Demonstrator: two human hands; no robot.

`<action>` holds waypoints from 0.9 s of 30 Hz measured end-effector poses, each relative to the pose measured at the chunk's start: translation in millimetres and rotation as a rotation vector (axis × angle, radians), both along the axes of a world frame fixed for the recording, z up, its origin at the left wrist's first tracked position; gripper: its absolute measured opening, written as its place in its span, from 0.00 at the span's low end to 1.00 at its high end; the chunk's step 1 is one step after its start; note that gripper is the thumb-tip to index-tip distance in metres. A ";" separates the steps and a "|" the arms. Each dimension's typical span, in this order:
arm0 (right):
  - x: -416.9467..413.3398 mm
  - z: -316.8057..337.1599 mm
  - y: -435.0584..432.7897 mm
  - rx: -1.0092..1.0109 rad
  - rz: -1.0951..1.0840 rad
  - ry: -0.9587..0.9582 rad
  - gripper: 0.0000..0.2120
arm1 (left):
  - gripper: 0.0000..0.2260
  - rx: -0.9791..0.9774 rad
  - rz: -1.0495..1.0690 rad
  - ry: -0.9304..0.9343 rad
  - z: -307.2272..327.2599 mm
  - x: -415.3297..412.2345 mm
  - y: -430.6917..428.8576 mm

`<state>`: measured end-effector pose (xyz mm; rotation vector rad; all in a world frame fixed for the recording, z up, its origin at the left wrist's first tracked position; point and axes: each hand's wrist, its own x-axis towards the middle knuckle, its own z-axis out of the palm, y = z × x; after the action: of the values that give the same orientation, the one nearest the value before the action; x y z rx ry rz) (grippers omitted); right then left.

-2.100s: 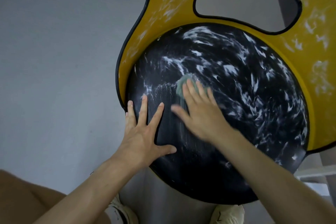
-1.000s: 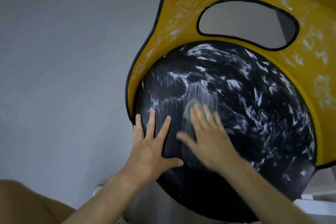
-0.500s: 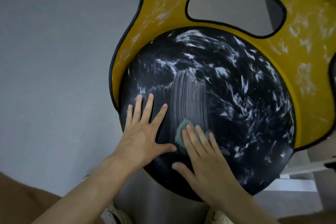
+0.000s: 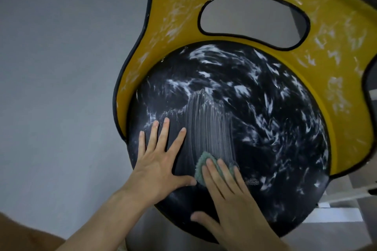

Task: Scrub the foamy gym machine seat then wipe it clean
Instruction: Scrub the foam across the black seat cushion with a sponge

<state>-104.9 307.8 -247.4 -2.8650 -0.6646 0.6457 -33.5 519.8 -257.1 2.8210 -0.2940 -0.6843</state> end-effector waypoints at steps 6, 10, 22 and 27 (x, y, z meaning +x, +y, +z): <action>131.7 -2.5 26.5 0.030 -0.143 -0.045 0.44 | 0.54 0.002 -0.001 -0.008 2.5 -1.2 -1.3; 141.5 1.7 32.0 0.021 -0.209 -0.008 0.45 | 0.54 0.019 -0.001 -0.012 4.7 -0.7 -3.0; 81.1 -1.7 7.6 -0.024 -0.146 -0.057 0.45 | 0.51 -0.019 0.007 -0.060 0.4 -6.8 0.7; 122.8 -1.5 21.0 -0.023 -0.268 0.001 0.46 | 0.50 -0.034 0.015 -0.069 2.2 -9.1 -0.9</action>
<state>17.9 328.8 -248.8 -2.8997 -0.2663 0.6158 -42.6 518.9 -254.9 2.8159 -0.2930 -0.5737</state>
